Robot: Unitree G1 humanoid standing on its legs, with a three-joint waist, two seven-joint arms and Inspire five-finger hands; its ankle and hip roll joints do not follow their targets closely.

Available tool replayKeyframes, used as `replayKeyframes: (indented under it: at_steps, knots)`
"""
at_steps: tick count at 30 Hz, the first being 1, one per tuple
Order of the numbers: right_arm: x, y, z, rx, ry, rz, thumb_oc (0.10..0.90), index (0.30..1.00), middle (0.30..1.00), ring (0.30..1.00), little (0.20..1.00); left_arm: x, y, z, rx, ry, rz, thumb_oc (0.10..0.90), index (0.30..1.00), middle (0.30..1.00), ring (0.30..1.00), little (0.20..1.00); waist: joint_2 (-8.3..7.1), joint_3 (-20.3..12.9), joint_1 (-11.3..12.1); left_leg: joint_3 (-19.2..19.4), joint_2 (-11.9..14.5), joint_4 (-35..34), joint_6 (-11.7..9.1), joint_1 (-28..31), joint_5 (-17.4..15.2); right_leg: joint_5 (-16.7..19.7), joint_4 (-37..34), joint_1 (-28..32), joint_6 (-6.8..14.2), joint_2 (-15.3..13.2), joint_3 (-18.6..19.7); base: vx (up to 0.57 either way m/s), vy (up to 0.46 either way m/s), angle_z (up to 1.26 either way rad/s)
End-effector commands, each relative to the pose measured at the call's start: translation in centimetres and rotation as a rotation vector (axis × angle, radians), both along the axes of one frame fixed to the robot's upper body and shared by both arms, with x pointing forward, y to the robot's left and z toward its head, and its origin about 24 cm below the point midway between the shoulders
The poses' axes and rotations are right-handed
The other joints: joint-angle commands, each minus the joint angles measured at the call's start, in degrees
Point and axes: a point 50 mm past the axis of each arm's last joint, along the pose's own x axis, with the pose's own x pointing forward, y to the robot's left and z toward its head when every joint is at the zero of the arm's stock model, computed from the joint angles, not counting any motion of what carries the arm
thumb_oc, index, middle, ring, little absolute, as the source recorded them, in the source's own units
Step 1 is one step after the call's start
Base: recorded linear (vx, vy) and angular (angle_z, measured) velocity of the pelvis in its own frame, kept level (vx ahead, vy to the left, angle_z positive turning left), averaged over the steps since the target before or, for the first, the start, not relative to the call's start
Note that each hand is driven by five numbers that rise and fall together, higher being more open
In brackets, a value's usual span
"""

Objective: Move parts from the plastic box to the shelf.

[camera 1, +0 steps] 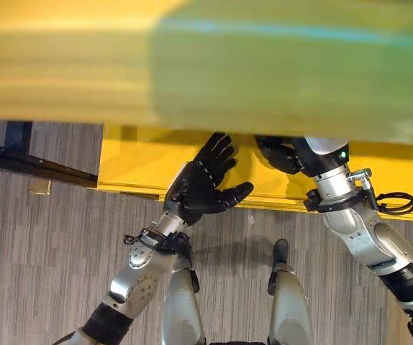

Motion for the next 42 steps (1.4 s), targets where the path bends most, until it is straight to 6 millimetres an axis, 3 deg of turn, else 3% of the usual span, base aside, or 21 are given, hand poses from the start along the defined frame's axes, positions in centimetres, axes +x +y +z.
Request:
replayKeyframes:
  at_steps: [1, 16, 19, 21, 23, 25, 27, 31, 34, 39, 41, 42]
  knots:
    - [-3.3, 1.8, 6.6, 0.058, -0.338, 0.159, 0.400, 0.300, 0.300, 0.300, 0.300, -1.6, -0.2, 4.3, -0.052, -0.227, -0.083, 0.900, 1.000, 1.000, 1.000, 1.000, -0.71, -0.64, -0.62, -2.12, -2.90, 5.69, 2.41, 0.03, -5.69, -3.50, 4.57, -1.52, -5.98, 3.78, 3.03, -0.09, -0.024, -0.02]
    - [-2.3, 1.6, 5.8, 0.115, -0.294, 0.140, 0.400, 0.300, 0.300, 0.300, 0.300, -1.5, -0.2, 3.6, -0.009, -0.199, -0.071, 0.900, 1.000, 1.000, 1.000, 1.000, -0.32, -0.64, -0.06, -1.62, -2.69, 3.17, 2.62, 4.29, -4.96, -4.68, 4.76, 2.30, -6.46, 3.96, 2.11, -0.04, -0.060, 0.02]
    - [-1.6, 1.5, 5.4, 0.127, -0.258, 0.110, 0.400, 0.300, 0.300, 0.300, 0.300, -1.5, 0.3, 2.4, 0.010, -0.149, -0.039, 0.900, 1.000, 1.000, 1.000, 1.000, 0.14, -1.85, 0.74, -2.53, -0.61, -2.28, 1.38, 6.89, -1.56, -5.79, 4.43, 4.45, -7.14, 5.10, 0.71, 0.06, -0.213, 0.11]
    - [-1.4, 1.2, 5.4, 0.129, -0.228, 0.103, 0.400, 0.300, 0.300, 0.300, 0.300, -1.9, 0.9, 1.2, -0.014, -0.110, -0.042, 0.900, 1.000, 1.000, 1.000, 1.000, 0.55, -3.65, 0.85, -1.01, 1.62, -10.50, -0.40, 9.62, 3.60, -5.19, 0.41, 6.80, -7.06, 6.13, -0.17, 0.07, -0.129, 0.34]
    - [-1.1, 0.6, 5.4, 0.117, -0.215, 0.077, 0.400, 0.300, 0.300, 0.300, 0.300, -2.2, 0.9, 0.9, -0.019, -0.116, -0.094, 0.900, 1.000, 1.000, 1.000, 1.000, 0.19, -4.10, 0.12, 0.68, 0.93, -5.48, -0.29, 9.94, 1.68, -3.40, -2.26, 7.92, -7.64, 5.69, -0.63, -0.05, -0.013, 0.35]
    - [-0.8, 0.6, 5.5, 0.100, -0.215, 0.092, 0.400, 0.300, 0.300, 0.300, 0.300, -2.2, 1.0, 0.8, -0.041, -0.110, -0.084, 0.900, 1.000, 1.000, 1.000, 1.000, -0.70, -4.08, -0.23, 0.42, -2.80, 5.67, 1.04, 9.87, -3.70, -2.31, -2.56, 7.04, -7.71, 4.82, 0.60, -0.10, 0.114, 0.47]
    - [-1.0, 0.7, 5.7, 0.105, -0.218, 0.109, 0.400, 0.300, 0.300, 0.300, 0.300, -2.1, 0.5, 1.0, -0.038, -0.116, -0.071, 0.900, 1.000, 1.000, 1.000, 1.000, -1.36, -4.03, -0.68, -1.09, -5.19, 10.22, 1.53, 9.01, -6.05, -0.46, -3.67, 5.96, -7.25, 4.72, 1.86, -0.11, 0.239, -0.09]
    - [-1.2, 1.5, 5.1, 0.122, -0.202, 0.134, 0.400, 0.300, 0.300, 0.300, 0.300, -1.5, 0.4, 0.9, -0.026, -0.111, -0.036, 0.900, 1.000, 1.000, 1.000, 1.000, -1.82, -4.71, -2.50, 1.15, -7.11, 3.03, 4.30, 13.47, -11.10, 2.18, -4.92, 4.81, -5.01, 4.50, 3.63, 0.02, 0.269, -0.07]
    - [-0.9, 1.7, 5.0, 0.137, -0.207, 0.133, 0.400, 0.300, 0.300, 0.300, 0.300, -1.4, 0.2, 0.8, -0.013, -0.120, -0.029, 0.900, 1.000, 1.000, 1.000, 1.000, -2.40, -4.67, -2.26, 2.62, -8.04, 0.48, 4.92, 15.03, -12.08, 4.98, -7.88, 5.05, -3.43, 3.81, 4.29, -0.06, 0.167, -0.16]
    - [-0.6, 1.5, 5.8, 0.155, -0.228, 0.114, 0.400, 0.300, 0.300, 0.300, 0.300, -1.4, -0.1, 1.1, 0.001, -0.151, -0.069, 0.900, 1.000, 1.000, 1.000, 1.000, -3.42, -4.44, -1.63, 4.64, -9.30, 0.41, 5.33, 15.15, -13.74, 8.49, -12.51, 5.05, -1.49, 2.44, 3.58, -0.12, 0.104, -0.05]
    - [-0.3, 1.5, 6.3, 0.166, -0.240, 0.092, 0.400, 0.300, 0.300, 0.300, 0.300, -1.4, -0.8, 1.5, 0.017, -0.166, -0.123, 0.900, 1.000, 1.000, 1.000, 1.000, -4.29, -3.95, -1.38, 5.81, -10.49, 1.70, 5.99, 14.24, -15.38, 12.57, -17.70, 4.74, 0.29, 1.11, 3.21, -0.17, 0.111, 0.02]
    - [-0.2, 1.5, 6.3, 0.163, -0.239, 0.090, 0.400, 0.300, 0.300, 0.300, 0.300, -1.4, -0.9, 1.5, 0.023, -0.161, -0.133, 0.900, 1.000, 1.000, 1.000, 1.000, -4.41, -4.05, -1.28, 6.16, -10.77, 1.58, 6.18, 14.19, -15.64, 12.79, -19.21, 5.00, 0.65, 0.95, 2.79, -0.10, 0.113, -0.07]
